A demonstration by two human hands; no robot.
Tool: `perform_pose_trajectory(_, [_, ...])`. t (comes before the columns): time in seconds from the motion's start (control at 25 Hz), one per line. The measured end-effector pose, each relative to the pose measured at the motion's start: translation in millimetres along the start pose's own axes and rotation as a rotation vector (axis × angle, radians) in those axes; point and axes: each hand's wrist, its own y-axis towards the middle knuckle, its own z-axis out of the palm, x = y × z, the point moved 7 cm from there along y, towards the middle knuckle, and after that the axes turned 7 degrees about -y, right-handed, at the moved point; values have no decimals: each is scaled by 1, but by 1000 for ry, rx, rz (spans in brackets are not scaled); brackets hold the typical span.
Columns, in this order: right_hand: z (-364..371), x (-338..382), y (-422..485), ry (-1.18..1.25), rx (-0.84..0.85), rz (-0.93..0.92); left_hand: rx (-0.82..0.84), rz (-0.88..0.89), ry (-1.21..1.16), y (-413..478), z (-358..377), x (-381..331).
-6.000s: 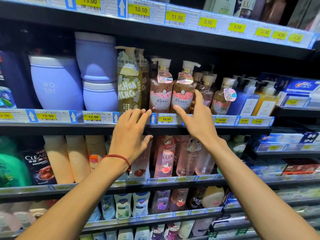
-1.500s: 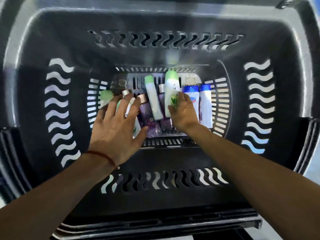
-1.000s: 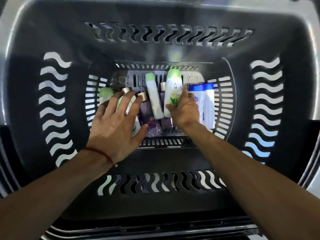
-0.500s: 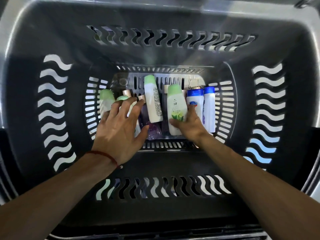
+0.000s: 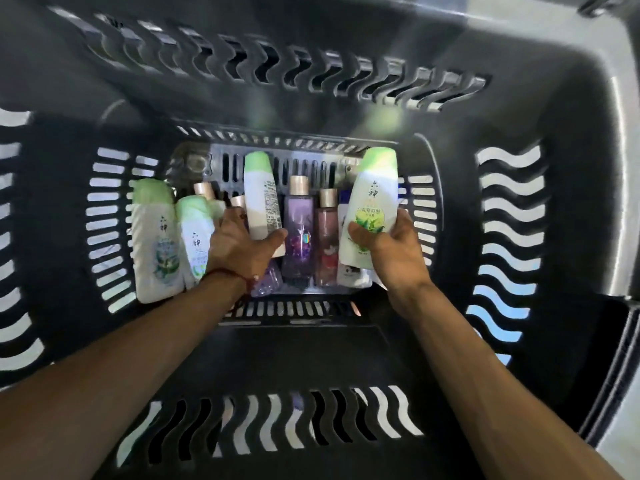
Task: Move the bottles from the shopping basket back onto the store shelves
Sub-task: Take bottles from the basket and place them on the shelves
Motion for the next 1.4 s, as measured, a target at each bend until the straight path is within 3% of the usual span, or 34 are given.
perform_pose_trajectory(0.32, [2,-8,-4,-27,-17,28,81,-53,-85,6,4,5])
perform_pose_trajectory(0.6, [-5,5,-84,-2,38,75,267,-38,-212,-108,-43,-39])
perform_pose_trajectory(1.08, [-122,171,-323,-6,49,-89,380,67,-206,-354,-178,-198])
perform_pose_trajectory(1.2, [-159,213,-387,24,24,-123,336,118,-283,-416,-203,-240])
perform_pose_trajectory(1.4, [-210,274,-470,-5,121,-251,334,161,-433,-495,-225,-280])
